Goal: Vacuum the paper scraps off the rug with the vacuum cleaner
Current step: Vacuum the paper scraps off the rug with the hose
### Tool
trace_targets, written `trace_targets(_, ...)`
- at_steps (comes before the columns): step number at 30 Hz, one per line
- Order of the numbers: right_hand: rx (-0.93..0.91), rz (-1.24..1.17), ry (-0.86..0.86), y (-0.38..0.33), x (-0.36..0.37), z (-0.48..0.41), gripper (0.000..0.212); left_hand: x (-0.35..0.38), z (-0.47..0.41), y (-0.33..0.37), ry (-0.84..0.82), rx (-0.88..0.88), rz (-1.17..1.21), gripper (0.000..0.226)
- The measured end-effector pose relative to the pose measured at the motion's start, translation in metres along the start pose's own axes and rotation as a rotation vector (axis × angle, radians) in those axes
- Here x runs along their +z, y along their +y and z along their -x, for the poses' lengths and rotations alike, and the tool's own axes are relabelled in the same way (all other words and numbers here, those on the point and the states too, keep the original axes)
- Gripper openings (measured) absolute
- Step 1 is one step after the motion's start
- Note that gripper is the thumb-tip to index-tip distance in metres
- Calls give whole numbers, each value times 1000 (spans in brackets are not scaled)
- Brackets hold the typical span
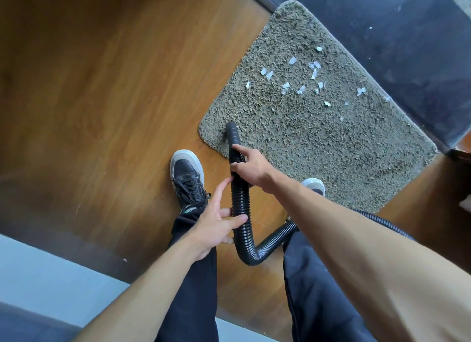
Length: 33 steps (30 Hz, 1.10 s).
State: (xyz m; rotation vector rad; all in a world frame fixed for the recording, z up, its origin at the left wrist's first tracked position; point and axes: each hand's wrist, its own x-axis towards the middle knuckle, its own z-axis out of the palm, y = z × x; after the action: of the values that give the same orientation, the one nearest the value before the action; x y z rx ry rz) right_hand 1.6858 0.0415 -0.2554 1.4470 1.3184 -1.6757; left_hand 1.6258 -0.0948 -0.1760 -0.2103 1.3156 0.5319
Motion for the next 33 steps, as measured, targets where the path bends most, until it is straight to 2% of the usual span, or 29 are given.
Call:
trace_targets(7,30,-96,91,19,-26,2,64,16,-17,12,-81,-5,-104,80)
trace_targets(11,29,-198,162,33,-46,8,46,28,-25,22,-126,15,-176,81)
trace_targets(15,27,-325,238,42,-57,9,59,34,-34,35,-170,32,-252,82)
trace_targets(18,22,-356,275,40,-61,6,60,33,-39,45,-178,36,-280,83)
trace_targets(23,24,-323,242,21,-55,-3,64,21,-39,52,-146,53,-288,81)
trace_targets(28,-23,-174,164,-4,-40,-8,68,1,-32,45,-104,81,-222,79)
trace_targets(33,-27,-163,129,-12,-32,-10,66,-10,-30,38,-96,86,-157,79)
